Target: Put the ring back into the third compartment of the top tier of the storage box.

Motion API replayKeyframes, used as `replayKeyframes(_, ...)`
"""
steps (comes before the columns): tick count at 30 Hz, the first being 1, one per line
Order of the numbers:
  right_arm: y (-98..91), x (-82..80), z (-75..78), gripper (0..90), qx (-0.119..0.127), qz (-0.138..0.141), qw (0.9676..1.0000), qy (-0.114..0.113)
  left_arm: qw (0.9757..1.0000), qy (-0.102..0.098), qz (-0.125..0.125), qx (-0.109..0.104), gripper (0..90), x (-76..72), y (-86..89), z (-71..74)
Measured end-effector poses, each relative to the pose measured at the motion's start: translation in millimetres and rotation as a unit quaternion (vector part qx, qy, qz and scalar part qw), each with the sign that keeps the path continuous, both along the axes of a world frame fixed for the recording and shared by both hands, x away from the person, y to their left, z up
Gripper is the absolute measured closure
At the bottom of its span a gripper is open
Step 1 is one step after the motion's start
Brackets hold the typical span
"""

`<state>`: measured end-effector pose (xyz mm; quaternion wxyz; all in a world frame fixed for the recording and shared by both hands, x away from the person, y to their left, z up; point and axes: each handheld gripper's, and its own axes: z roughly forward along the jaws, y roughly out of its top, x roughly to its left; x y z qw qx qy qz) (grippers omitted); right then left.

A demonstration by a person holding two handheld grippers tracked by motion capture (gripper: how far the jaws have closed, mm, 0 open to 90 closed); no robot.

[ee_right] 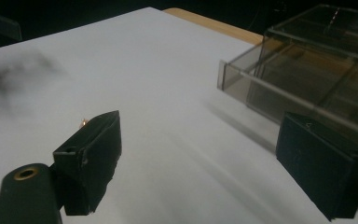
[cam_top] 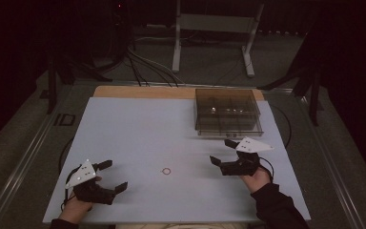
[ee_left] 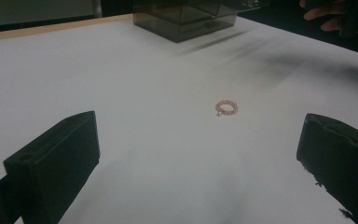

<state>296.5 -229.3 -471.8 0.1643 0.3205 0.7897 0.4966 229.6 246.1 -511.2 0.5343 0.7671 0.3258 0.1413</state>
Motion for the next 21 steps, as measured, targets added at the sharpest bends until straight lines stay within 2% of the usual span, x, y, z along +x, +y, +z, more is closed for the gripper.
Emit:
replayKeyframes(9, 25.8, 9.9, 9.8, 14.3, 0.003, 0.032, 0.9995, -0.003, 1.0000, 0.000, 0.001, 0.000, 0.0, -0.1, 0.4, -0.2)
replayKeyframes(21, 61.9, 20.0, 9.7, 14.3, 0.002, 0.086, 0.9962, 0.013, 1.0000, 0.000, 0.002, 0.001, 0.0, -0.7, 0.5, -0.3)
